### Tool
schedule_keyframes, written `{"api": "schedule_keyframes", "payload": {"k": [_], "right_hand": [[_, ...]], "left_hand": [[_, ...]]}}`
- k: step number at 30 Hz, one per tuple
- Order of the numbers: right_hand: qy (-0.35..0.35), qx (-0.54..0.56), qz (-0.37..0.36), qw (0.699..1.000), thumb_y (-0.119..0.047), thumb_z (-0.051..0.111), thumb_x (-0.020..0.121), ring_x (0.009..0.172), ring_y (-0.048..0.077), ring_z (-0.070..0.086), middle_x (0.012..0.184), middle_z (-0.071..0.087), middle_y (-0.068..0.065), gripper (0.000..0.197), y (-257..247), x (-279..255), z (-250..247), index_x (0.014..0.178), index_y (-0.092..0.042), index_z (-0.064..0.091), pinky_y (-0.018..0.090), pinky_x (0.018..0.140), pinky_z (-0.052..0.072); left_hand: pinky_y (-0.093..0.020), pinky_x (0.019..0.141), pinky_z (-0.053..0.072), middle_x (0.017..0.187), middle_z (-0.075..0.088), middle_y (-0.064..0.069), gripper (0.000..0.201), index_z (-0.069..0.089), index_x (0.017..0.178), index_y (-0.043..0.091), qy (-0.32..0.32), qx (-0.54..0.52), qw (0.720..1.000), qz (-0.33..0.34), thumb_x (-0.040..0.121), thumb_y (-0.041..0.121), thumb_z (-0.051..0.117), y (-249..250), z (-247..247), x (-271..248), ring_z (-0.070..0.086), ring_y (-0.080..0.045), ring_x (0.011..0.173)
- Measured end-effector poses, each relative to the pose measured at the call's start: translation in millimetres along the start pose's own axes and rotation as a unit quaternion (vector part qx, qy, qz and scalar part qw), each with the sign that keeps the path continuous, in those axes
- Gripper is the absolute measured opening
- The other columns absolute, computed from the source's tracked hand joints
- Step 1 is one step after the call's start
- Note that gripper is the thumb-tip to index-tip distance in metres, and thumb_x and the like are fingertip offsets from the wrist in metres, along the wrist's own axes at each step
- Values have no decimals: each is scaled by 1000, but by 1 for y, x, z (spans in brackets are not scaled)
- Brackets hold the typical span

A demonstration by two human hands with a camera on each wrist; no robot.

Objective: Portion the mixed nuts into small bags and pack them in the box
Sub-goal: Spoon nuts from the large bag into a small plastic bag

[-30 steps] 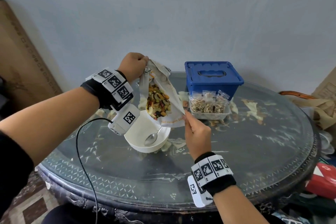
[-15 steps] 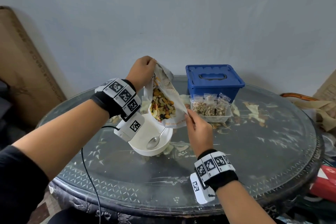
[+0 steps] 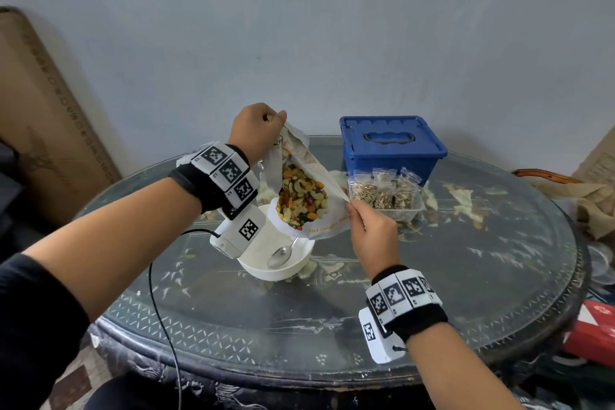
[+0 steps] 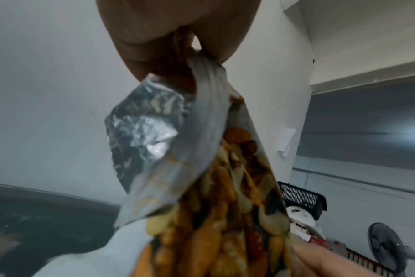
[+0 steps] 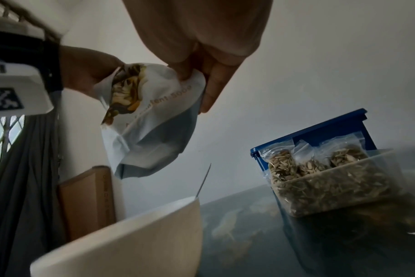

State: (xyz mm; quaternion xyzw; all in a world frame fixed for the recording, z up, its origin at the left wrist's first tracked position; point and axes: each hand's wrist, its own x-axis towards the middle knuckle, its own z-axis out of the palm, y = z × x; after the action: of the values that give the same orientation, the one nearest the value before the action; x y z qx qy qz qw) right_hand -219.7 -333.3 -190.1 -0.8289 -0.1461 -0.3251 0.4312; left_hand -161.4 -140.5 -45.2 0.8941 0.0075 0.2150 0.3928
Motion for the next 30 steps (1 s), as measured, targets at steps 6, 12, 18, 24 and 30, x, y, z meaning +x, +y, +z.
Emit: {"api": "schedule_keyframes", "payload": {"k": [6,12,18,24,30], "right_hand": [[-37,49,96,994,-8,53,93,62,19,52,71,64,10,18,13,20,-13,89,0,68,11,55,36],[-83,89,124,985,-8,52,93,77,28,61,82,65,11,18,21,40,-9,96,-2,69,36,74,54],[-91,65,179,977,-19,51,95,126,20,45,135,50,10,43,11,45,2,136,-8,45,23,102,33],[-100,3,26,995,-51,56,82,117,20,46,126,51,12,60,-26,22,25,126,-9,52,33,97,43],[-51,-87,-3,995,-23,75,75,101,37,56,115,54,21,47,-33,20,41,110,-1,55,44,75,54]], "left_hand": [[-21,79,45,97,62,2,32,55,111,12,-64,-57,993,85,96,38,44,-5,-17,-19,58,-10,90],[-17,86,39,105,54,8,58,52,124,10,-145,21,976,164,75,34,72,-34,-10,-43,52,-7,99],[-21,72,43,82,64,3,18,50,84,18,-92,0,987,129,87,29,64,-35,5,-32,58,-12,83],[-31,65,29,66,48,-4,29,44,74,13,-24,104,990,95,95,32,49,-28,24,-16,52,-33,75],[-29,60,28,62,45,-2,36,40,67,13,-29,106,990,93,96,33,46,-13,29,-10,45,-25,67]]}}
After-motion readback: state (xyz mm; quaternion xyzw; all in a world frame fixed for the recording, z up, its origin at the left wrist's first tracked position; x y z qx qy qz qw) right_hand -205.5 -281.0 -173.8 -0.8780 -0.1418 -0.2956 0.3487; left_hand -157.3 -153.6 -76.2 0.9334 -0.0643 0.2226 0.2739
